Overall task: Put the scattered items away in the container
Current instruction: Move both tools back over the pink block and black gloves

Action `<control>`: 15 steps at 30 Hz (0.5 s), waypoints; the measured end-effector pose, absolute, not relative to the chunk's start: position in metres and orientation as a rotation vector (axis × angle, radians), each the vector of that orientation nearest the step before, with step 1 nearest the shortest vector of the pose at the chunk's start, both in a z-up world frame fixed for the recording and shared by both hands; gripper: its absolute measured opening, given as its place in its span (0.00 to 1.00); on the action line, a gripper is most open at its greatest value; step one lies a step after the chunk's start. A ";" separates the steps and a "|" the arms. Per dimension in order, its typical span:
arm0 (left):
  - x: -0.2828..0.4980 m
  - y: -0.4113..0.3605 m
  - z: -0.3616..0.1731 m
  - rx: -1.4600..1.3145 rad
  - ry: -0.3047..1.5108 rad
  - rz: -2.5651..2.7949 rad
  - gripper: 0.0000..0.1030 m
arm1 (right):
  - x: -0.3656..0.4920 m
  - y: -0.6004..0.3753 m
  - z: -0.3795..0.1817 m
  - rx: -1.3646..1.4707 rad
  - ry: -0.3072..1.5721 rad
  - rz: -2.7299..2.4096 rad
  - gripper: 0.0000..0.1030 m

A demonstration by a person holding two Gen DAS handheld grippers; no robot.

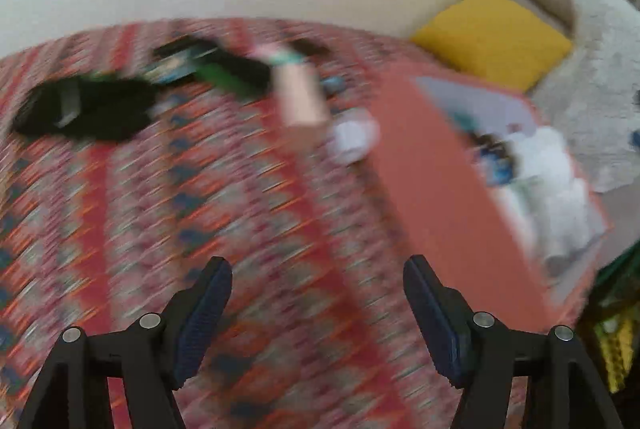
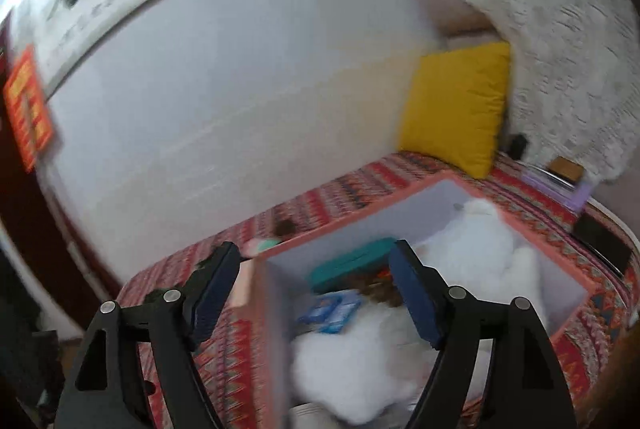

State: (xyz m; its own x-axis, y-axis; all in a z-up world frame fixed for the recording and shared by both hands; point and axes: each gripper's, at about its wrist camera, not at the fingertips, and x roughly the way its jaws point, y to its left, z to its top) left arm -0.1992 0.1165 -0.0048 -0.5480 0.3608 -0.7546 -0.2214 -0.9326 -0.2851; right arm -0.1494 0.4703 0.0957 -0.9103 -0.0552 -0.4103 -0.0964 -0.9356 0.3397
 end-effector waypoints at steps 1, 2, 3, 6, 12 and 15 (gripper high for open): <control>-0.193 0.094 -0.016 -1.300 -0.250 2.520 0.72 | -0.151 0.453 0.096 -0.683 0.513 3.032 0.80; -0.190 0.078 -0.023 -1.319 -0.273 2.539 0.72 | -0.153 0.436 0.096 -0.709 0.467 3.064 0.83; -0.187 0.059 -0.031 -1.341 -0.303 2.565 0.73 | -0.157 0.419 0.093 -0.746 0.429 3.091 0.84; -0.179 0.005 -0.048 -1.389 -0.423 2.655 0.72 | -0.170 0.366 0.080 -0.865 0.321 3.154 0.86; -0.166 -0.049 -0.047 -1.363 -0.468 2.885 0.73 | -0.190 0.299 0.052 -1.007 0.189 3.175 0.86; -0.154 -0.059 -0.040 -1.270 -0.388 3.031 0.73 | -0.193 0.285 0.047 -0.997 0.175 3.177 0.86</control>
